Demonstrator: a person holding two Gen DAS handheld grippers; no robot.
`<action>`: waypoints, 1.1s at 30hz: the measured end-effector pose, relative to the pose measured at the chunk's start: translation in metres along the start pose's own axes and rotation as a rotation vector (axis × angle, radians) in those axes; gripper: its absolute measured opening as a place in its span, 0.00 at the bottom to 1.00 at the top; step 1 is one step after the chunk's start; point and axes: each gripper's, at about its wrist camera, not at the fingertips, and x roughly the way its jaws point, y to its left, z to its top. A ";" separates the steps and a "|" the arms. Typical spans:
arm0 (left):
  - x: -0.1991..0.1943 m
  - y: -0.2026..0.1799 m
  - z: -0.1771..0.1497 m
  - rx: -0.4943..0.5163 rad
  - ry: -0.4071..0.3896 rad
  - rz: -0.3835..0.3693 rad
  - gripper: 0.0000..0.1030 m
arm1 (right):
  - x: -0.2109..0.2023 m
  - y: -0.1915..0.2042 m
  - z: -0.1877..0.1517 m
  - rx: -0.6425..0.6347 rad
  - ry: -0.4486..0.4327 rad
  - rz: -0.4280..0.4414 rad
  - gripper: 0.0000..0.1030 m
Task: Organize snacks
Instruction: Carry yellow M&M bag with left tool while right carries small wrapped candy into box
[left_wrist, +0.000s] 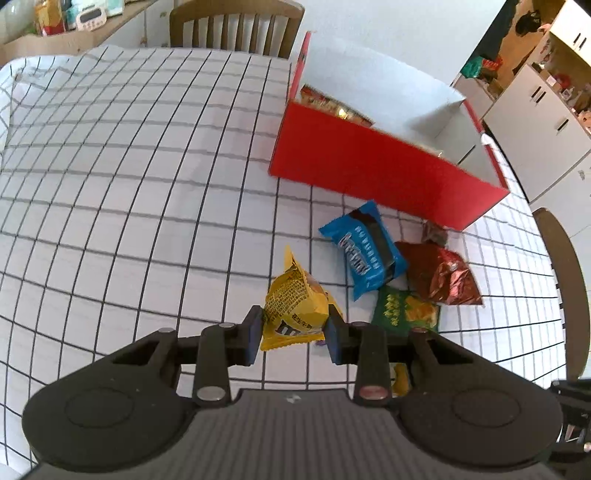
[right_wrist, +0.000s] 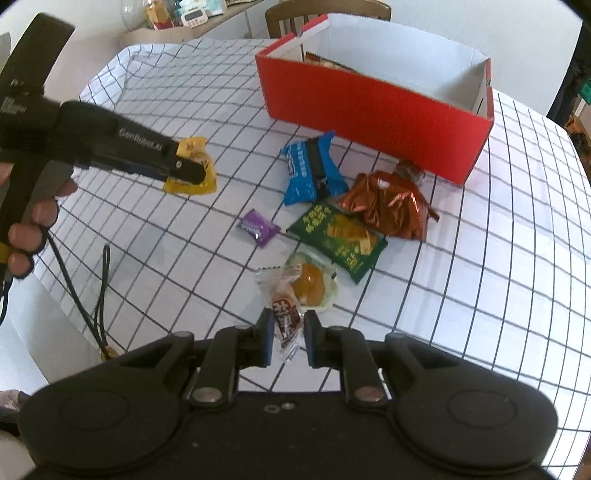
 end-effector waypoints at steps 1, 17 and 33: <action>-0.004 -0.002 0.003 0.004 -0.005 -0.001 0.33 | -0.002 -0.001 0.004 0.000 -0.008 -0.001 0.15; -0.054 -0.050 0.092 0.126 -0.166 0.039 0.33 | -0.042 -0.041 0.108 -0.005 -0.197 -0.065 0.15; -0.002 -0.087 0.177 0.188 -0.159 0.101 0.33 | -0.007 -0.090 0.198 0.070 -0.236 -0.101 0.15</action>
